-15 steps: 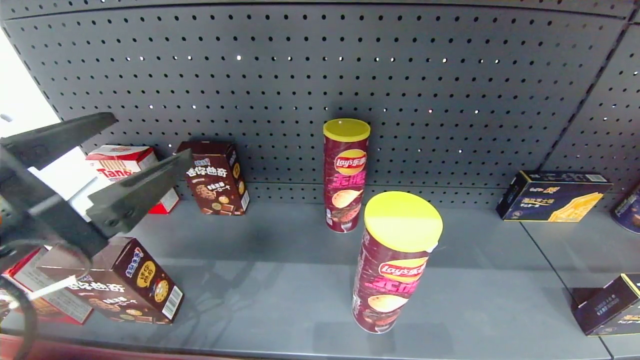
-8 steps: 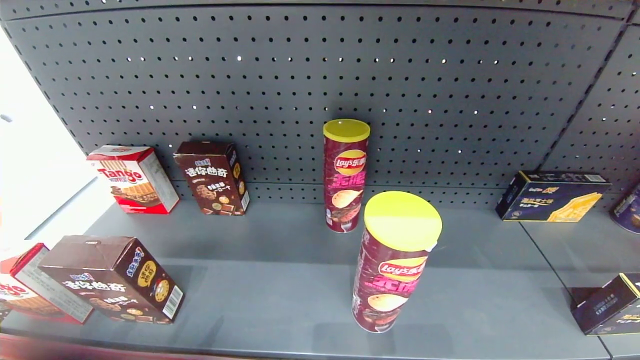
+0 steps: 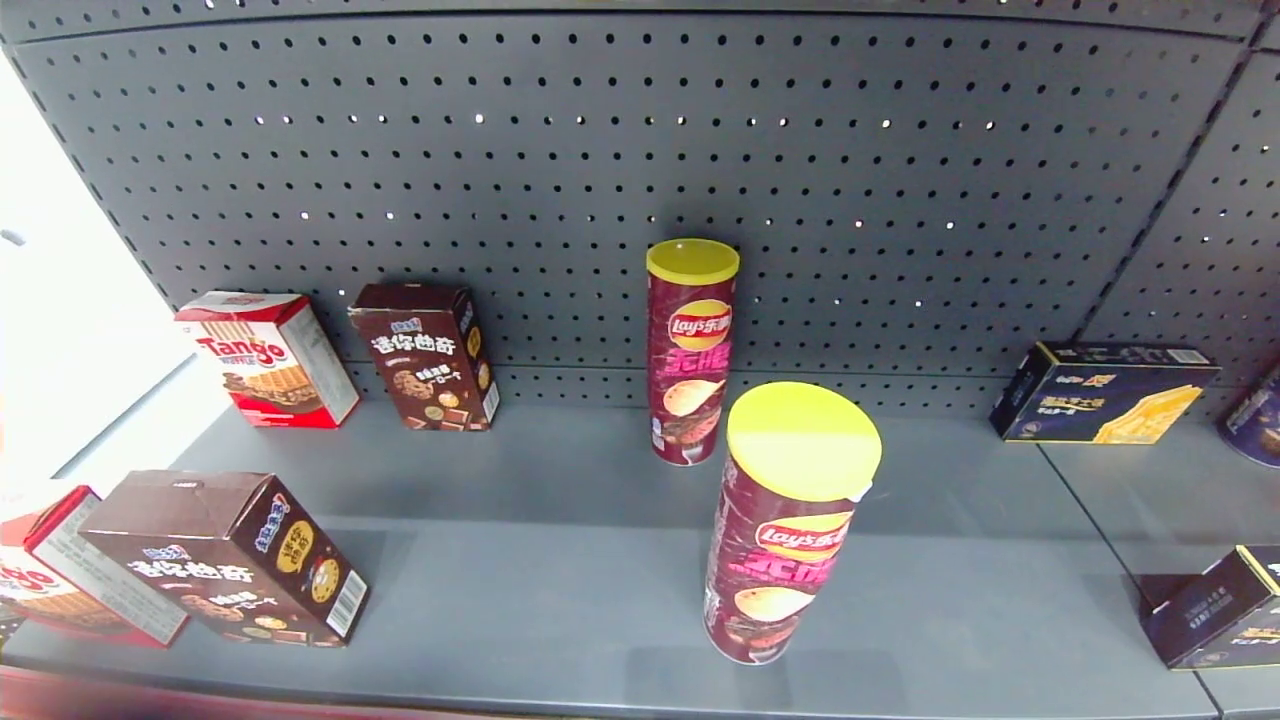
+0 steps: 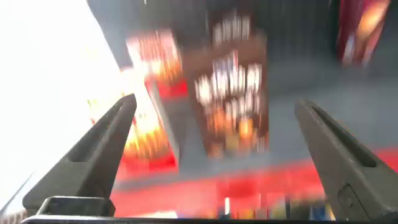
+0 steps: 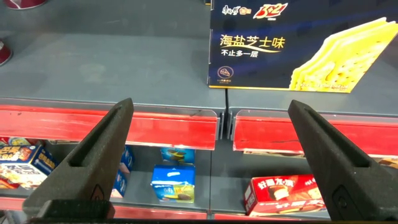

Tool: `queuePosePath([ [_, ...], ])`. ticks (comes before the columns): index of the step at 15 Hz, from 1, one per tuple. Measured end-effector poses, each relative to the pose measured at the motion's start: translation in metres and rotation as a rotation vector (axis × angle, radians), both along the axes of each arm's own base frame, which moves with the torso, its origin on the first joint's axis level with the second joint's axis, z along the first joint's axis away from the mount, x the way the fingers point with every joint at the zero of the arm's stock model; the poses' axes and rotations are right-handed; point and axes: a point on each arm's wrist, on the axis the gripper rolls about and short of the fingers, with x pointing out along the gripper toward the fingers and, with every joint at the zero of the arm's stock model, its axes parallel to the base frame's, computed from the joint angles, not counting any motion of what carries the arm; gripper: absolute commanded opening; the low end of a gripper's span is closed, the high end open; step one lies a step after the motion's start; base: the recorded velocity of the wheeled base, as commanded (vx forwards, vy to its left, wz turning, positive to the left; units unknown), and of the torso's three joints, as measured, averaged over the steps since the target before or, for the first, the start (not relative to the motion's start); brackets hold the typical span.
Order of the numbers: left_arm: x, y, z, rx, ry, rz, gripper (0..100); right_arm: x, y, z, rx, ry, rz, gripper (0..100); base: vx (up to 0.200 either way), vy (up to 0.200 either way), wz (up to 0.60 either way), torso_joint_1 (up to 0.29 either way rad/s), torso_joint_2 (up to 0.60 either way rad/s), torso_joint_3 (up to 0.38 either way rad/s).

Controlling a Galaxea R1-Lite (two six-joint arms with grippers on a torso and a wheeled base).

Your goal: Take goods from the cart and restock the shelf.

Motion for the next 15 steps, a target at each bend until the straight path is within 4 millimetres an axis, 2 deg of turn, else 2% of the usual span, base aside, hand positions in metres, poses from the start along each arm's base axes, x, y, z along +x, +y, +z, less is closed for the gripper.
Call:
queuePosePath([
  [4,-0.002,-0.002,-0.024,0.004,0.177,0.052,100,0.000,0.000,0.000,0.000,0.000,0.000,100,0.000,0.000,0.00,0.000,0.00,0.000],
  [12,-0.008,-0.002,-0.027,-0.019,0.123,0.051,100,0.000,0.000,0.000,0.000,0.000,0.000,100,0.000,0.000,0.00,0.000,0.00,0.000],
  [15,-0.009,0.000,-0.028,-0.097,0.125,0.153,100,0.000,0.000,0.000,0.000,0.000,0.000,100,0.000,0.000,0.00,0.000,0.00,0.000],
])
